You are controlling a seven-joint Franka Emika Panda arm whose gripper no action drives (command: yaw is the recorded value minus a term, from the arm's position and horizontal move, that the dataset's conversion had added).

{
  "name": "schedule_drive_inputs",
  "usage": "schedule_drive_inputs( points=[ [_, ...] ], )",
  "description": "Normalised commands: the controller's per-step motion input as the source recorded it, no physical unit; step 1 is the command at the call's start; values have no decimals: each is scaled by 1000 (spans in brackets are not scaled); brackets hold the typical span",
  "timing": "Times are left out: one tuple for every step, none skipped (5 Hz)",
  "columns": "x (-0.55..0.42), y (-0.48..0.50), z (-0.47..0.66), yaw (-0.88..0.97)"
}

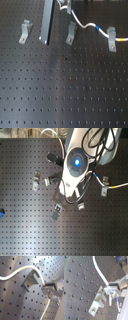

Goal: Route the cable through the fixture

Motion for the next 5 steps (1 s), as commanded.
schedule_drive_inputs(
  points=[
    [-122, 89, 389, -531],
    [39, 88, 2, 0],
    [-202, 389, 122, 6],
    [-24, -59, 31, 0],
    [-81, 37, 259, -43]
  ],
)
